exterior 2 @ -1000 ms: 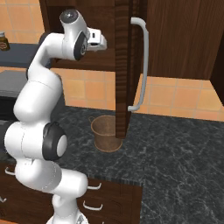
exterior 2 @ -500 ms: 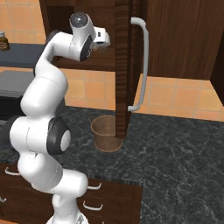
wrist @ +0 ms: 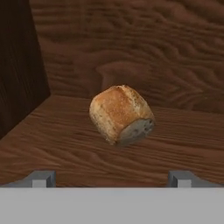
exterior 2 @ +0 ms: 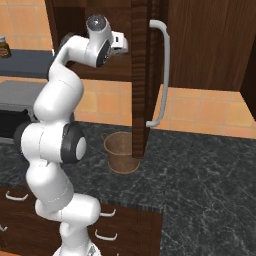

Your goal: Open the cabinet, pick up the bread from the cabinet and place it in the basket. Then move the basket to the dining counter.

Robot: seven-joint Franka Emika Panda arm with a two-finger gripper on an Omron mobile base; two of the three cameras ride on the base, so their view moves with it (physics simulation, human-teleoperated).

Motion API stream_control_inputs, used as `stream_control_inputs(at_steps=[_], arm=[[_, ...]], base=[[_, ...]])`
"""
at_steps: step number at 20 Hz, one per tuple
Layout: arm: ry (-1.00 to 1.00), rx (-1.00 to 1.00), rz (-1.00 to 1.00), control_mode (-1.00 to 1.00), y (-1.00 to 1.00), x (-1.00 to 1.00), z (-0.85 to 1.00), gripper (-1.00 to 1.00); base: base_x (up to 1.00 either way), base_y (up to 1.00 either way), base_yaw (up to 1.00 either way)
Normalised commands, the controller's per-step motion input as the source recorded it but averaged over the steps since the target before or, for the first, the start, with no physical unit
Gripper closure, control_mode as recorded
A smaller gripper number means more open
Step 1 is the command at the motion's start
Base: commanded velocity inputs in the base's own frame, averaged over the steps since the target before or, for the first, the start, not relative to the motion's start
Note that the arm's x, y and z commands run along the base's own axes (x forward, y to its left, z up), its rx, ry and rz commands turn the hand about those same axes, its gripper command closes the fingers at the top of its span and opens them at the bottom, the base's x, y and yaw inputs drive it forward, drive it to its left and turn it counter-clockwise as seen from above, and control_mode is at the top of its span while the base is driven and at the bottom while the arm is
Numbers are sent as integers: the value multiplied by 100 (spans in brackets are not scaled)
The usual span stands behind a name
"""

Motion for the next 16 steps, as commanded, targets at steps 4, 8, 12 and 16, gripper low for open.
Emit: stream_control_inputs(at_steps=[4, 8, 12, 16], arm=[[0, 12, 0, -100, -11, 27, 0, -100], [3, 1, 0, -100, 0, 28, 0, -100], [2, 0, 0, -100, 0, 39, 0, -100], [4, 0, 0, -100, 0, 33, 0, -100]], base=[[0, 0, 0], [0, 0, 0], [0, 0, 0], [0, 0, 0]])
